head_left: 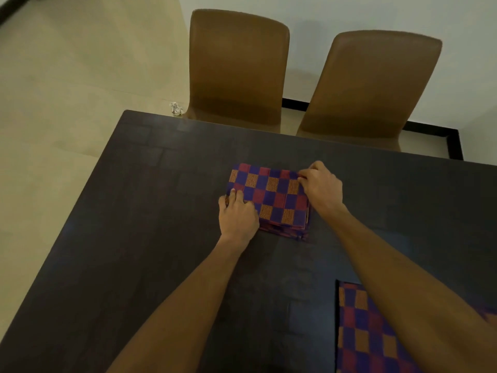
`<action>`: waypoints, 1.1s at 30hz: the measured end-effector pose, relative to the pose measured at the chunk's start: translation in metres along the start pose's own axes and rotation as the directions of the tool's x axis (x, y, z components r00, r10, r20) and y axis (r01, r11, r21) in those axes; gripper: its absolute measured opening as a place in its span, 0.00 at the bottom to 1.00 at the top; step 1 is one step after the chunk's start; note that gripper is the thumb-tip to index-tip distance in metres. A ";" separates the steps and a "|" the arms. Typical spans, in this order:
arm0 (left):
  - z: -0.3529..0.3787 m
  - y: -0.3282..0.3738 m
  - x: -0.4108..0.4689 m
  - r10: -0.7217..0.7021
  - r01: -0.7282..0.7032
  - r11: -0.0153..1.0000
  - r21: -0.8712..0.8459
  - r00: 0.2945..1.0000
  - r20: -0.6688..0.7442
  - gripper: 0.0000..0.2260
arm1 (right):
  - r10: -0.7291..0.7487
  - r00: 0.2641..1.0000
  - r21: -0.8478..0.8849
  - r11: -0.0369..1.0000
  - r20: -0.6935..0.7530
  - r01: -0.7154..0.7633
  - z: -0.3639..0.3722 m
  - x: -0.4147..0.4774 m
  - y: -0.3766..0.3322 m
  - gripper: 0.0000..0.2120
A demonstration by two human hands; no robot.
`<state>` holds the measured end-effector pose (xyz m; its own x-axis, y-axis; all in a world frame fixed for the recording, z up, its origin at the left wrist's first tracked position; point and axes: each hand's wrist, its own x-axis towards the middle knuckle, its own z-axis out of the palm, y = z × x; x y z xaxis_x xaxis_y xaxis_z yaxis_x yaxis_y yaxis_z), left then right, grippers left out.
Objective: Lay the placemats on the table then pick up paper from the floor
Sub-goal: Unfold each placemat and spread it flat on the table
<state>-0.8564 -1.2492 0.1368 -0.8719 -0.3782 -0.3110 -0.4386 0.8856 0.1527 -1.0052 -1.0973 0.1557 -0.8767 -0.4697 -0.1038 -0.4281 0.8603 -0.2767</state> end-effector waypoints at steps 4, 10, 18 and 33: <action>-0.013 0.026 -0.003 0.073 -0.080 0.986 -0.144 0.996 -0.048 0.15 | -0.057 0.998 0.106 0.992 -0.040 0.061 -0.015 -0.010 -0.001 0.12; -0.031 0.056 -0.010 0.138 -0.162 0.950 -0.266 0.984 -0.110 0.14 | -0.099 0.995 0.132 0.986 -0.026 0.102 -0.031 -0.020 -0.002 0.08; -0.072 0.086 -0.041 0.202 -0.364 0.669 -0.648 0.928 -0.313 0.12 | 0.008 1.000 0.637 0.771 -0.023 0.008 -0.106 -0.062 -0.018 0.09; -0.174 0.185 -0.123 0.306 -0.239 0.325 -0.915 0.942 -0.137 0.10 | -0.076 0.997 0.426 0.903 0.031 0.056 -0.252 -0.186 0.059 0.11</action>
<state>-0.8683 -1.0856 0.3663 -0.9856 -0.1218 -0.1176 -0.1334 0.1311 0.9823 -0.9225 -0.9087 0.3996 -0.8343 -0.5398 -0.1120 -0.3422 0.6664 -0.6624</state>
